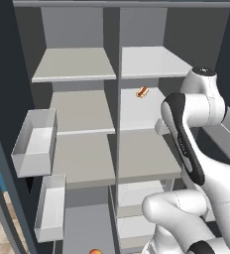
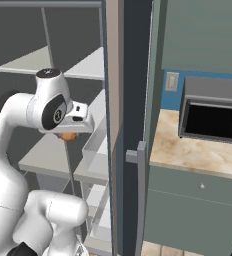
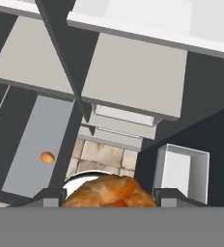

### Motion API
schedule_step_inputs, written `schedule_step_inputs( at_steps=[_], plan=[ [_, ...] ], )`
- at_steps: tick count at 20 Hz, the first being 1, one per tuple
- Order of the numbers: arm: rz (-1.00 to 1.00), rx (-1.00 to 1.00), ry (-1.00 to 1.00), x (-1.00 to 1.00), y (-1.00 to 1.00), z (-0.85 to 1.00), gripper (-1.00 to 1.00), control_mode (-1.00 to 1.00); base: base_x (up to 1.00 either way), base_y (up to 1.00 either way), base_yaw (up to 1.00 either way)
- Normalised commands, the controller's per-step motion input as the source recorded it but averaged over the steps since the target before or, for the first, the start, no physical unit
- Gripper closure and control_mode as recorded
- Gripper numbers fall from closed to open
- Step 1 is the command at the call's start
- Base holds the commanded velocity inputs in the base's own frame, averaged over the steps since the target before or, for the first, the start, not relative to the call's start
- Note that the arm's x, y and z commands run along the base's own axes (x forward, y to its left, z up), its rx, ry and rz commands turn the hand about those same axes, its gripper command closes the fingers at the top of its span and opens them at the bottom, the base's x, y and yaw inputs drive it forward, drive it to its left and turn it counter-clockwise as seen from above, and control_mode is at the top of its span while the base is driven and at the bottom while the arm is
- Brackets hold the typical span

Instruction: Take the tangerine and mango from the fridge shelf and place them in the freezer drawer to begin freezing them.

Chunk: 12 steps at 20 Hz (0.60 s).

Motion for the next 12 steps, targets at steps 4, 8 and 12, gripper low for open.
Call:
schedule_step_inputs(
  at_steps=[4,8,12],
  plan=[
    [0.0,0.0,0.0,0.0,0.0,0.0,1.0,-1.0,0.0,0.0,0.0],
    [0.0,0.0,0.0,-0.03,0.0,0.0,1.0,1.0,-0.16,-0.12,0.03],
    [0.0,0.0,0.0,0.0,0.0,0.0,1.0,1.0,-0.32,-0.17,0.18]
  ],
)
